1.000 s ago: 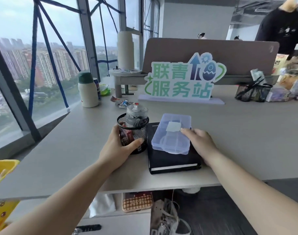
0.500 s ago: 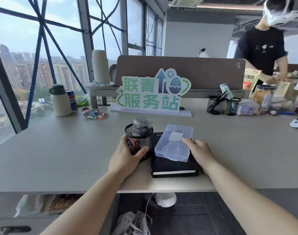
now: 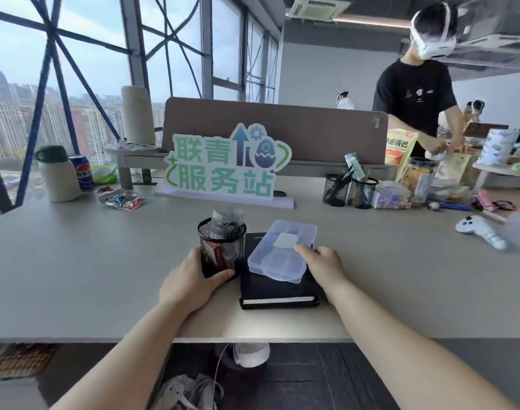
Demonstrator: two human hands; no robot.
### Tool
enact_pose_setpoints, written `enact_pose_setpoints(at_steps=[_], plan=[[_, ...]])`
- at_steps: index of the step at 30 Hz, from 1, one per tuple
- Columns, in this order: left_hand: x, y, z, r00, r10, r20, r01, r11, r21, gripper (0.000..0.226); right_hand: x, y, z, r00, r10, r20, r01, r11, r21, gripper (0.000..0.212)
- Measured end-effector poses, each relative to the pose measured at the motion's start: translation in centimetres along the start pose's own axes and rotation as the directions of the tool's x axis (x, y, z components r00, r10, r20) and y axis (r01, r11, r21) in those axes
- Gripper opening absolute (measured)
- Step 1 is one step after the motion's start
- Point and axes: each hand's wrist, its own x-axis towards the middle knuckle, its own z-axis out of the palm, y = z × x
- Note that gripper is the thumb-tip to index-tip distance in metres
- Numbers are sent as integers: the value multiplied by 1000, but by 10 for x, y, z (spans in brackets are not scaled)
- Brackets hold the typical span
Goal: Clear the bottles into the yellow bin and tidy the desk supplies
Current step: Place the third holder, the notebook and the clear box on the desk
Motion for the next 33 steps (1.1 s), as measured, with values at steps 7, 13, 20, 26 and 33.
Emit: enact_pose_setpoints(at_steps=[7, 13, 20, 26, 33], plan=[[47, 79, 73, 992, 84, 91, -86, 996, 17, 75, 68, 29, -91, 997, 29, -67, -32, 999, -33, 44], [90, 139, 131, 988, 116, 99, -119, 993, 21, 72, 118, 47, -150, 993, 27, -116, -36, 997, -74, 45], [135, 186, 177, 994, 87, 59, -91, 994, 68, 68, 177, 50, -196, 1000, 24, -8, -25, 981, -191, 36], [186, 216, 208, 998, -31, -52, 36, 994, 103, 79, 228, 58, -210, 998, 5, 64, 10, 972, -237, 31], [245, 239, 237, 976, -172, -132, 174, 985, 6, 70, 252, 66, -215, 996, 64, 64, -50, 978, -201, 34]])
